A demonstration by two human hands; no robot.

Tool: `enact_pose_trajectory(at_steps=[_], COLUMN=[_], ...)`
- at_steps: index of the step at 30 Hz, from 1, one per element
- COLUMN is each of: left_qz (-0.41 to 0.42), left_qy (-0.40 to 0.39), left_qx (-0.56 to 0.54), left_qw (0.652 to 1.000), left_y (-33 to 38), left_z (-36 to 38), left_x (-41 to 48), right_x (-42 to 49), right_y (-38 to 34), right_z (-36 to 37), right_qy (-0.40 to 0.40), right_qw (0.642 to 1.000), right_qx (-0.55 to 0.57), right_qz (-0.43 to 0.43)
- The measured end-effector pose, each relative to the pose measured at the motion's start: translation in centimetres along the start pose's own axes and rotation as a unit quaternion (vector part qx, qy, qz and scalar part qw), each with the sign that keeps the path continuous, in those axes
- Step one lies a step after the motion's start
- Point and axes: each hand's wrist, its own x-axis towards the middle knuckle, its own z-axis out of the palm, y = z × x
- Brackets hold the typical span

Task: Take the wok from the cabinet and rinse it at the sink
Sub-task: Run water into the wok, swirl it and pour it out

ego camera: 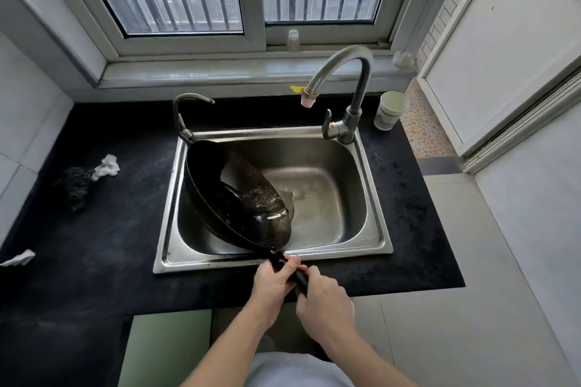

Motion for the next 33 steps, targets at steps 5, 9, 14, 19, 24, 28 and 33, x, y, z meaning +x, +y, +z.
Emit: enact_pose_trajectory(at_steps=[5,9,14,19,24,28,33], left_qz=[0.016,0.024,0.046,0.043,0.002,0.024,0.048], left_qy=[0.031,0.042,0.033,-0.008,-0.072,-0.041,0.000], left_qx=[0.056,0.071,0.074,-0.007,-0.081,-0.033,0.053], left_qw=[0.998,0.996,0.996,0.999,0.994,0.998,0.997], left_y=[0.0,0.1,0.0,0.1,0.3,0.2,0.1], left_z=[-0.3,-0.5,-0.9,-1.2,-0.7,0.0,0.4], left_x=[-0.2,-0.6,-1.0,-1.3,-1.4,-1.6,-1.6], right_x=[0.5,0.4,0.3,0.0,-0.2,-0.4,-0.7], right_y=[0.7,1.0,1.2,1.6,2.5,2.5,2.5], right_z=[1.2,1.5,1.3,0.8,0.3,-0.2,0.0], right_qy=[-0.011,-0.028,-0.042,-0.061,-0.094,-0.149,-0.190], right_qw=[0.997,0.988,0.977,0.958,0.933,0.891,0.853], right_qx=[0.069,0.152,0.210,0.279,0.347,0.428,0.483], right_qz=[-0.013,0.000,-0.007,-0.021,-0.016,0.014,0.054])
